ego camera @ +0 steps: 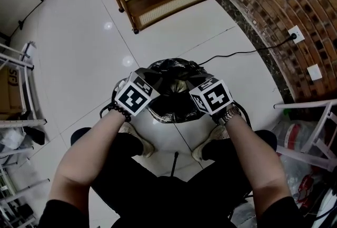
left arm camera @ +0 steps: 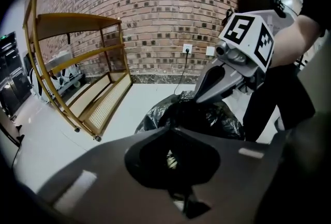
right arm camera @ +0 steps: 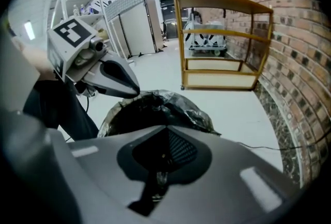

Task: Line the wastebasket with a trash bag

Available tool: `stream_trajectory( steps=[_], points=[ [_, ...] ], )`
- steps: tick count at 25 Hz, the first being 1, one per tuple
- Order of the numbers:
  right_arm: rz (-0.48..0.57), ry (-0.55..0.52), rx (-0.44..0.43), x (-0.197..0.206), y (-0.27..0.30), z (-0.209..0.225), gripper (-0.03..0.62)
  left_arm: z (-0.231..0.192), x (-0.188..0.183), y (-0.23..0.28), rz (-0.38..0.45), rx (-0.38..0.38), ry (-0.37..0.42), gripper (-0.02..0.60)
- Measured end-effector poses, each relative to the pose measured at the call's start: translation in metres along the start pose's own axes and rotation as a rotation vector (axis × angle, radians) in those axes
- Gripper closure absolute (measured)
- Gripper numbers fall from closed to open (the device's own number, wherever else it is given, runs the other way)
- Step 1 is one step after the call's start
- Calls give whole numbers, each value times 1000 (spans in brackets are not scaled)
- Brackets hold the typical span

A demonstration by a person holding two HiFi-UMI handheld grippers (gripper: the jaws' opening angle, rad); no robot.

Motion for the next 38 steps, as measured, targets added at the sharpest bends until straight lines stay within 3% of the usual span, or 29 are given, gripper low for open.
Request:
stream_trajectory(
  steps=[19, 38],
  points=[
    [-7, 83, -67, -2, 8, 3, 592, -3, -1, 10, 26, -10, 18, 580],
    [-76, 147, -118, 0, 28, 4, 592, -1, -3, 23, -24, -2, 101, 580]
  ],
)
Point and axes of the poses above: the fingertips, and each gripper's own axes: y forward along the fingers, z to its right, x out of its underside, the point moved 9 cm from there along -y, backward along the fingers, and after that the axes turned 4 degrees about -y, right-handed, at the moved point
